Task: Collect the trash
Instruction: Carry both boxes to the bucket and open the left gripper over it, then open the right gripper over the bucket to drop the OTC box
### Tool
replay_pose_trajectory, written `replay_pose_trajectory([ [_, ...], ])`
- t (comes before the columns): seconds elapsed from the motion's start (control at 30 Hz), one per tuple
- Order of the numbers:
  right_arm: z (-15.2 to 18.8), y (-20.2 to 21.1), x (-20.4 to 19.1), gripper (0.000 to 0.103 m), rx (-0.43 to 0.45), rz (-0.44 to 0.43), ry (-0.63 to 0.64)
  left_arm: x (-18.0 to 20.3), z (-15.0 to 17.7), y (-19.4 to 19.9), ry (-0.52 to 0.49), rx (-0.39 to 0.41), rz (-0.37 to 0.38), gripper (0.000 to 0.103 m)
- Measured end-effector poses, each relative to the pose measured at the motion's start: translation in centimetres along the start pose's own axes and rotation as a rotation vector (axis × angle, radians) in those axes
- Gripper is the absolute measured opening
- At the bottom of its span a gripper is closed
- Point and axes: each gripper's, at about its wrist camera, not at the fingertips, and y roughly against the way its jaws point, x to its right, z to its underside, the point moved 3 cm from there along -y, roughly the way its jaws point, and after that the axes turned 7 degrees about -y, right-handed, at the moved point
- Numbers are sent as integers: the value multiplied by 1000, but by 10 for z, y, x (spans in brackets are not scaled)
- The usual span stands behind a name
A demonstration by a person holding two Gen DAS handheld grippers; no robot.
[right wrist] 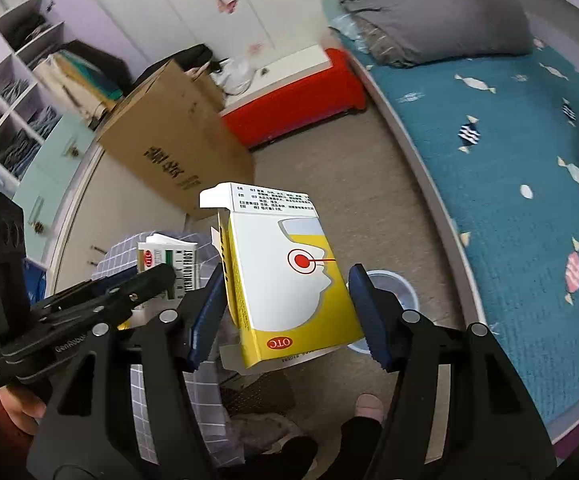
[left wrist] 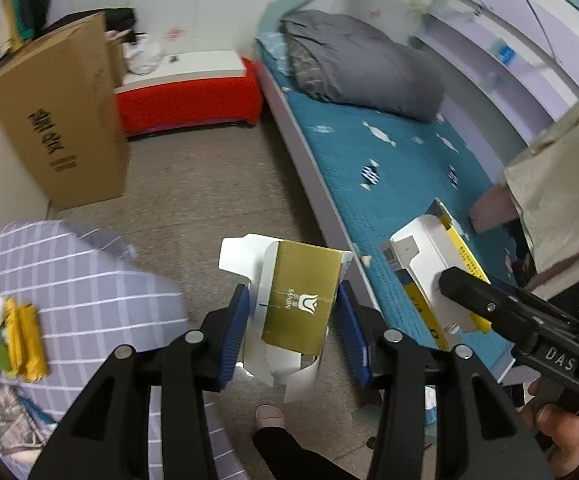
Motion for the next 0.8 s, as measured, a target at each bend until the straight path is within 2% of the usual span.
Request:
replay_pose_trajectory([
  [0.17, -9, 15, 28, 60, 36, 17, -36, 28, -15, -19, -36, -9, 35, 49],
  [0.23, -11, 18, 35, 60, 45, 22, -46, 35, -19, -28, -31, -29, 58, 73],
  [0.27, -12, 19, 39, 60, 45, 22, -50, 37, -20, -31, -26, -33, 56, 76],
  [0.57, -17, 13, 47, 61, 27, -4, -64, 36, -20, -24, 11, 16, 1, 77],
  [0.8, -18, 4, 34, 61, 9, -31, -40, 19, -19, -10, 45, 37, -45, 77],
])
